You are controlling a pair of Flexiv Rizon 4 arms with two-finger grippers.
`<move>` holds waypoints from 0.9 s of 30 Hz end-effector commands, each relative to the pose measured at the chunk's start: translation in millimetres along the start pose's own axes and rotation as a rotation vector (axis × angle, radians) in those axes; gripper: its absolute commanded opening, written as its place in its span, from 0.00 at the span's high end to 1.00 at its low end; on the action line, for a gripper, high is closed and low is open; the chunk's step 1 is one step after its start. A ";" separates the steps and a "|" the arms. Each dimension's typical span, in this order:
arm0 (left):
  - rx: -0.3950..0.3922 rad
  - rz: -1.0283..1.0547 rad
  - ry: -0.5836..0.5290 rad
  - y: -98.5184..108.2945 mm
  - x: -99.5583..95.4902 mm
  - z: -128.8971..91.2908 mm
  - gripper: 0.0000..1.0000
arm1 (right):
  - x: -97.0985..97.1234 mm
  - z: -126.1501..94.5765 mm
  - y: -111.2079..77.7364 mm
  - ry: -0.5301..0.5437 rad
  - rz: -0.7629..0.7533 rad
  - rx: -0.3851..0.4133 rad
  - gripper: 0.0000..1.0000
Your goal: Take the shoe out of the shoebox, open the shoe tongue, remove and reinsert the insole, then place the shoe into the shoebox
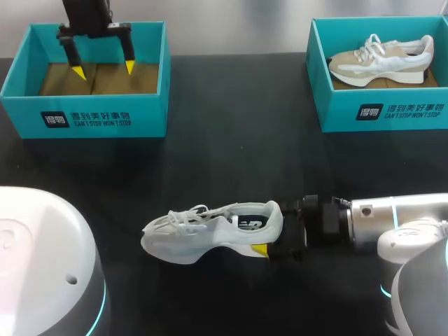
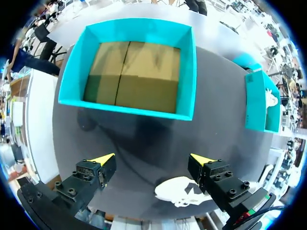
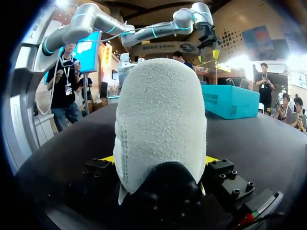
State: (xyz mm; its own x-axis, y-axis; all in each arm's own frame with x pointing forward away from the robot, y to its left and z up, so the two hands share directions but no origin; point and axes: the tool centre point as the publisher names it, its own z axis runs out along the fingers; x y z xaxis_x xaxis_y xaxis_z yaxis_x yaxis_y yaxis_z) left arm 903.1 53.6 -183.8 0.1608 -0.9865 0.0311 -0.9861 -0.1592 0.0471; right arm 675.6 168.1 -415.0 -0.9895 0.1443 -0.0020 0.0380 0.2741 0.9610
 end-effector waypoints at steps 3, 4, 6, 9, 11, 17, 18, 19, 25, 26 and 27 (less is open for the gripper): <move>0.046 -0.001 -0.006 17.8 1.2 -2.0 0.00 | 0.9 2.0 -0.3 0.000 0.001 0.004 1.00; 0.046 -0.001 -0.006 17.8 1.2 -2.0 0.00 | 0.9 2.0 -0.3 0.000 0.001 0.004 1.00; 0.046 -0.001 -0.006 17.8 1.2 -2.0 0.00 | 0.9 2.0 -0.3 0.000 0.001 0.004 1.00; 0.046 -0.001 -0.006 17.8 1.2 -2.0 0.00 | 0.9 2.0 -0.3 0.000 0.001 0.004 1.00; 0.046 -0.001 -0.006 17.8 1.2 -2.0 0.00 | 0.9 2.0 -0.3 0.000 0.001 0.004 1.00; 0.024 0.018 -0.002 41.0 20.4 1.3 0.00 | 0.9 2.0 -0.3 0.000 0.001 0.004 1.00; 0.024 0.020 -0.002 46.5 25.9 3.5 0.00 | 0.9 2.0 -0.3 0.000 0.001 0.004 1.00; 0.024 0.026 -0.006 51.3 31.5 5.8 0.00 | 0.9 2.0 -0.3 0.000 0.001 0.004 1.00; 0.005 0.084 -0.004 79.1 61.9 12.0 0.00 | 0.9 2.0 -0.3 0.000 0.001 0.004 1.00; 0.001 0.098 -0.002 85.5 66.3 12.4 0.00 | 0.9 2.0 -0.3 0.000 0.001 0.004 1.00; 0.000 0.111 -0.006 92.7 70.9 12.8 0.00 | 0.9 2.0 -0.3 0.000 0.001 0.004 1.00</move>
State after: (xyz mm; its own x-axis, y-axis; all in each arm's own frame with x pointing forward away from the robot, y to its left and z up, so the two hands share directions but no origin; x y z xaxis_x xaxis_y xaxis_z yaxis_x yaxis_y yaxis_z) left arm 830.9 -21.2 -189.3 0.0569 -0.9974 0.0445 -0.9970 -0.0544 0.0543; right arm 675.6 168.0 -415.0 -0.9895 0.1443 -0.0018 0.0382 0.2736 0.9611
